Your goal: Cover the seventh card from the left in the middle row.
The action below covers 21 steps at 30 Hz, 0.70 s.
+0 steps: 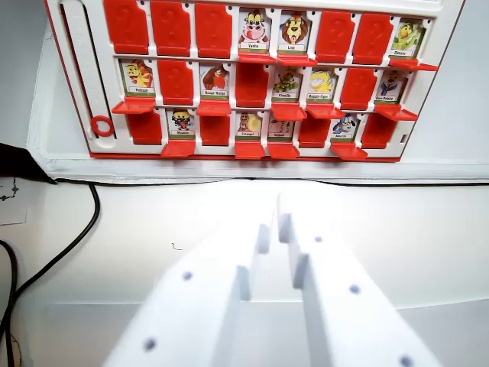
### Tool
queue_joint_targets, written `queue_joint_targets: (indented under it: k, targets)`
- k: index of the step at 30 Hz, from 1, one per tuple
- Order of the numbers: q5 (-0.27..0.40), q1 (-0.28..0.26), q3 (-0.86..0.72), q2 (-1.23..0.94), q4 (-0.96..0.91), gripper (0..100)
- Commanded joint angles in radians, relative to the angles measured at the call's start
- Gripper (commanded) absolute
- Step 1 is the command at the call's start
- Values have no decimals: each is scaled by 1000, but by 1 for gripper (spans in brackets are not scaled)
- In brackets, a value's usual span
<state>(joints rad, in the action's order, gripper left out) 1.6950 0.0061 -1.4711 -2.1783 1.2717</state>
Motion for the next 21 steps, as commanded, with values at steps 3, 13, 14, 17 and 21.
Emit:
queue_joint_targets:
  k: [3,13,14,17,21]
  targets:
    - [-3,-5,101,-49,-12,0]
    - [-2,-5,89,-54,-17,0]
    - [-2,-5,89,-55,-17,0]
    - [-2,-5,86,-57,-18,0]
    - [-2,-6,86,-57,-20,0]
